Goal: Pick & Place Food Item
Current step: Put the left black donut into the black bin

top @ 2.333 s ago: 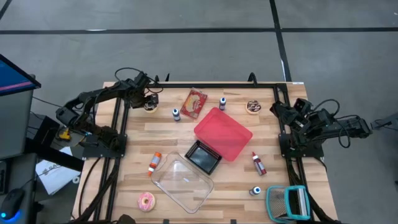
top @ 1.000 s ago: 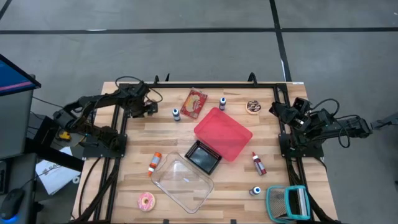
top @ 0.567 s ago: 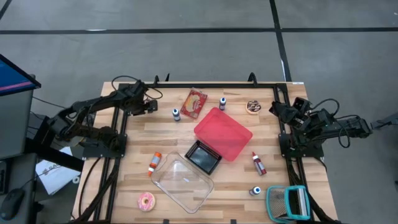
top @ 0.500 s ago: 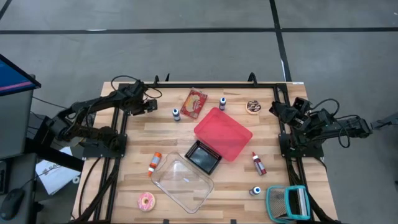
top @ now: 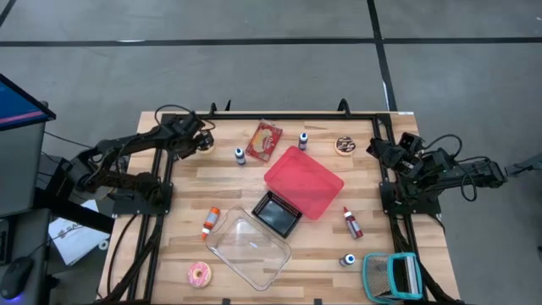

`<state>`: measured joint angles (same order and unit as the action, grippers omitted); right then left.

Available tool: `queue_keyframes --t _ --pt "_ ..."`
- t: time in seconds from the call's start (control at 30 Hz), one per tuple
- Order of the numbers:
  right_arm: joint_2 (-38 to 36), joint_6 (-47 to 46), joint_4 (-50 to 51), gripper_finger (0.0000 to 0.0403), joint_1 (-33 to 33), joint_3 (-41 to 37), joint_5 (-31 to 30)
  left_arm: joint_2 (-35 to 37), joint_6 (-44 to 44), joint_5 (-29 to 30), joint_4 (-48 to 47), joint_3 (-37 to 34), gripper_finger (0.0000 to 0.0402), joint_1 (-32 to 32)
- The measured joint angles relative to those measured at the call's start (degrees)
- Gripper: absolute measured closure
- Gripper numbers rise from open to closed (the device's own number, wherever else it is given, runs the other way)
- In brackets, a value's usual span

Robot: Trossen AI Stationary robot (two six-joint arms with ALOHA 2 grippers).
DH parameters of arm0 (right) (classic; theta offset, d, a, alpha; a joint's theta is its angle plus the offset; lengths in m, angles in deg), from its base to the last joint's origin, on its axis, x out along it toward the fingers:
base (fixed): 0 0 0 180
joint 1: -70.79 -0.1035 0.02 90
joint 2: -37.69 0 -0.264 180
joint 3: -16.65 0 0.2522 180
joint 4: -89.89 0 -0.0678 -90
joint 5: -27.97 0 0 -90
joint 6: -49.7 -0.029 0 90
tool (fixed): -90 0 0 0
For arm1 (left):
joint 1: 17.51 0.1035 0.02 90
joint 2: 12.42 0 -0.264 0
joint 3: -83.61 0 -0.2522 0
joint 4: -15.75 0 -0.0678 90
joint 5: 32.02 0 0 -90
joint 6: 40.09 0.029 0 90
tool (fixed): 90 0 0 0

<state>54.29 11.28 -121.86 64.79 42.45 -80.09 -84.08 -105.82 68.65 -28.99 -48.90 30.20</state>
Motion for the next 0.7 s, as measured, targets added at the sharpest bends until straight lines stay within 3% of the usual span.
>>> queue_keyframes --t 0.33,0.7 --pt "0.0 -0.1 0.0 0.0321 0.0 0.0 0.0 0.0 -13.7 7.0 -0.6 0.0 0.0190 -3.7" --pt "0.0 -0.2 0.0 0.0321 0.0 0.0 0.1 0.0 -21.8 8.3 3.1 -4.3 0.0206 -4.0"
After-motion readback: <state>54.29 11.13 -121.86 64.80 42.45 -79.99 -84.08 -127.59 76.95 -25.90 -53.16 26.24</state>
